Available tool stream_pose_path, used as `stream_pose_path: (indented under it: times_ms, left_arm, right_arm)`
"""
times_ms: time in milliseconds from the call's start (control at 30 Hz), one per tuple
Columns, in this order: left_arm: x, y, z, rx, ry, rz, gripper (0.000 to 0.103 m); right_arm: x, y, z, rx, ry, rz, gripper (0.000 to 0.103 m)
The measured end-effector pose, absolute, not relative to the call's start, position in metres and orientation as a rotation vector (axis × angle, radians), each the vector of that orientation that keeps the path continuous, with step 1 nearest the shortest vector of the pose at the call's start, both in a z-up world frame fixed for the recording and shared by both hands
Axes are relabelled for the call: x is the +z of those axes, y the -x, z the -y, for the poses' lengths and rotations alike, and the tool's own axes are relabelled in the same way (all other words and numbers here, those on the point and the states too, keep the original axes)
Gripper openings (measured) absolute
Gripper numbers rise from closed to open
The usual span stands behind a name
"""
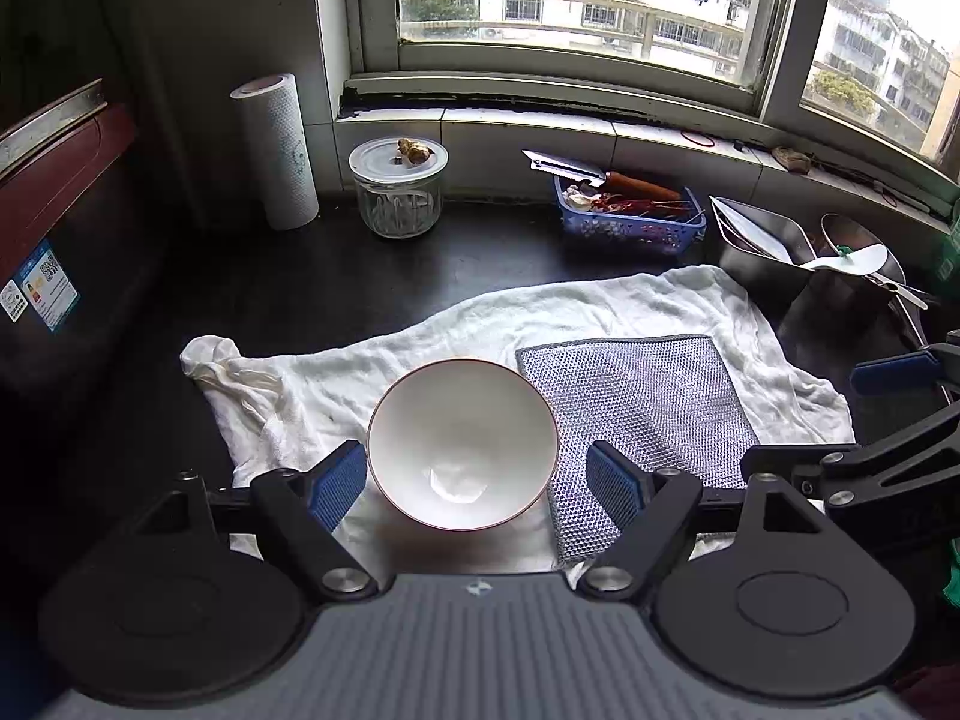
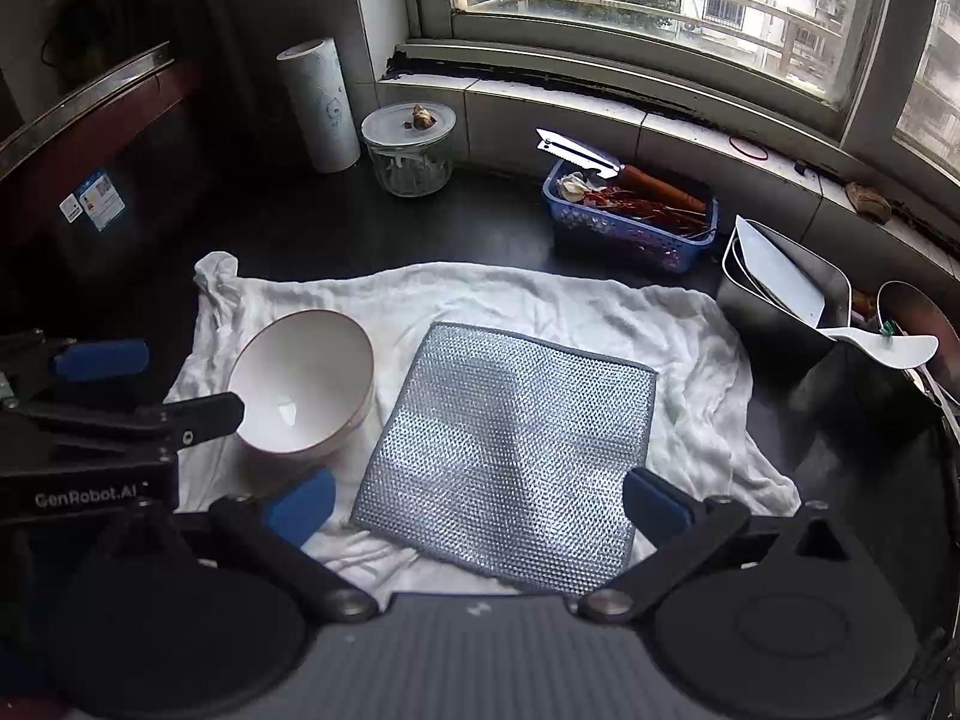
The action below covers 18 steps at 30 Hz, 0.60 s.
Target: Clean bowl
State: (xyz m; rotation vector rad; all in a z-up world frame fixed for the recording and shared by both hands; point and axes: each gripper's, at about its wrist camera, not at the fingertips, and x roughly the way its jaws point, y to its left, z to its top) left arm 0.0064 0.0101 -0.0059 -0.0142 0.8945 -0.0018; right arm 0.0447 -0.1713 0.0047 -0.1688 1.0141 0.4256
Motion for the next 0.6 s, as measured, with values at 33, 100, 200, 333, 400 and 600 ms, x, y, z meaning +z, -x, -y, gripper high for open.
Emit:
stream_pose_path:
  times_ms: [33,100,200,333,400,600]
  left_arm:
    - [-0.0058,-0.0064,-0.0099,-0.001,0.013,-0.894,0.080]
    - [-0.0058,-0.0062,-0.0096,-0.001,0.011,-0.894,0.080]
    - [-0.0062,-0.0068,-0.0103,-0.002,0.013,-0.897,0.080]
    - [-0.0058,-0.0083,-0.0104,-0.002,0.014,-0.900,0.080]
    - [-0.0057,-0.0091,-0.0104,-0.002,0.014,-0.901,0.080]
    - [-0.0066,-0.0110,-0.0081,0.003,0.017,-0.906,0.080]
  right_arm:
    - [0.0047,-0.0444,0.1709,0.427,0.171,-1.015,0.102]
    - [0.0048,-0.0449,0.1700,0.427,0.172,-1.016,0.102]
    - [0.0052,-0.0449,0.1695,0.428,0.175,-1.015,0.102]
    - [0.0058,-0.0453,0.1683,0.430,0.179,-1.016,0.102]
    - [0.0061,-0.0463,0.1675,0.432,0.180,-1.018,0.102]
    - [0.0053,-0.0481,0.1663,0.434,0.182,-1.021,0.102]
